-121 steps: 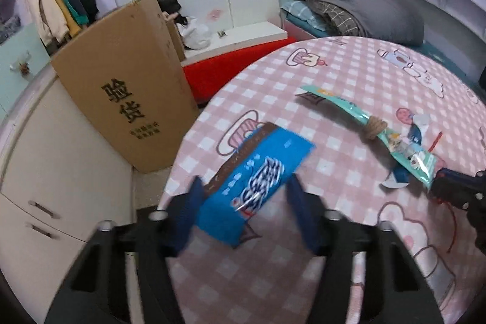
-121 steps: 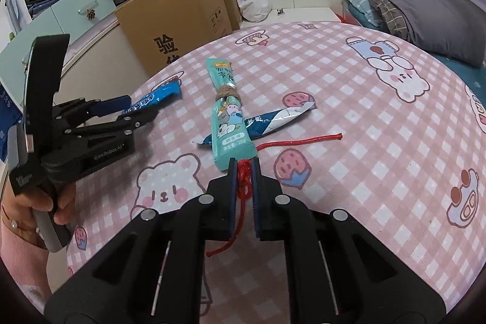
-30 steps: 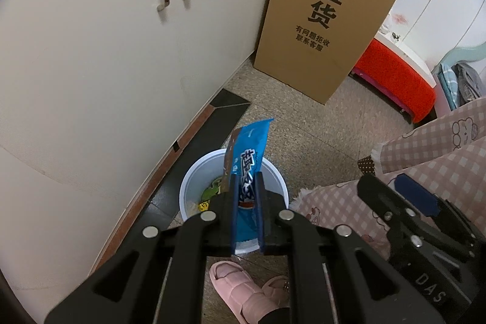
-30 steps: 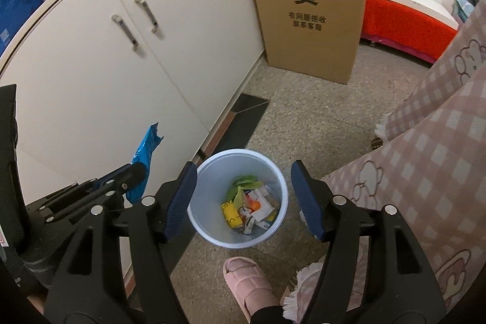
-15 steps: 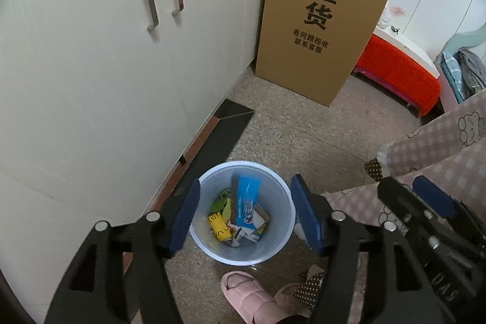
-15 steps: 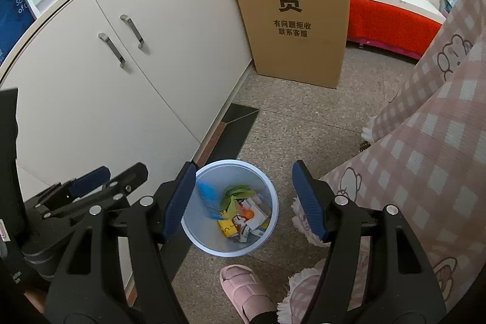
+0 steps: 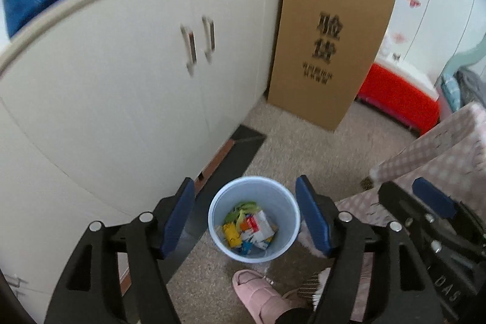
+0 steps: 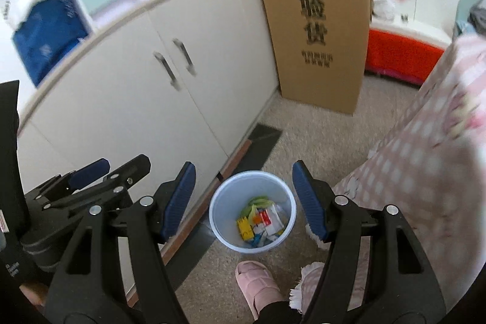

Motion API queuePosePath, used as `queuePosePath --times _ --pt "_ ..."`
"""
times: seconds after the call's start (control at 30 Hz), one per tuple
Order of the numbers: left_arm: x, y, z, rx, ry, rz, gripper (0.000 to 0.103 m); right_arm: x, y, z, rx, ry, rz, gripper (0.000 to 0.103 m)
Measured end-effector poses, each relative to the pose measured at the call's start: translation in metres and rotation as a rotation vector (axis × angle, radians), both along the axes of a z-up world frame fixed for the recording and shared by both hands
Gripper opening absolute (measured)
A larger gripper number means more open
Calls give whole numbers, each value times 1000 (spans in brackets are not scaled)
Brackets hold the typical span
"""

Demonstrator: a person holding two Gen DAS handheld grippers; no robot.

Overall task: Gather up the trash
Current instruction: 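Move both tools back over the table toward the remaining tube snacks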

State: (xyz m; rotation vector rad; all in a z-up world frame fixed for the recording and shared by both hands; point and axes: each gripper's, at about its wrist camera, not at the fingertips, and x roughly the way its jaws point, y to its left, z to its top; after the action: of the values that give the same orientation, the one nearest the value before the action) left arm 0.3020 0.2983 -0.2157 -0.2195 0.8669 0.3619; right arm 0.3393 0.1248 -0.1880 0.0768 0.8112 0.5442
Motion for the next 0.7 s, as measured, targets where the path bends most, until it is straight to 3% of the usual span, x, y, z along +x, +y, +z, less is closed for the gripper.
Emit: queuePosePath --times 0.17,0.37,0.53,0.7 --pt "-28 -20 59 -12 -116 8 72 -23 -45 59 74 -85 -45 69" --pt "-31 -88 112 -39 -203 -91 76 -35 -137 103 92 -161 -179 71" --pt "-12 -173 127 -66 -203 -239 79 -36 -231 112 77 -177 -353 72" --pt "16 -261 121 -107 -161 -378 79 -31 -322 102 70 -150 -530 73"
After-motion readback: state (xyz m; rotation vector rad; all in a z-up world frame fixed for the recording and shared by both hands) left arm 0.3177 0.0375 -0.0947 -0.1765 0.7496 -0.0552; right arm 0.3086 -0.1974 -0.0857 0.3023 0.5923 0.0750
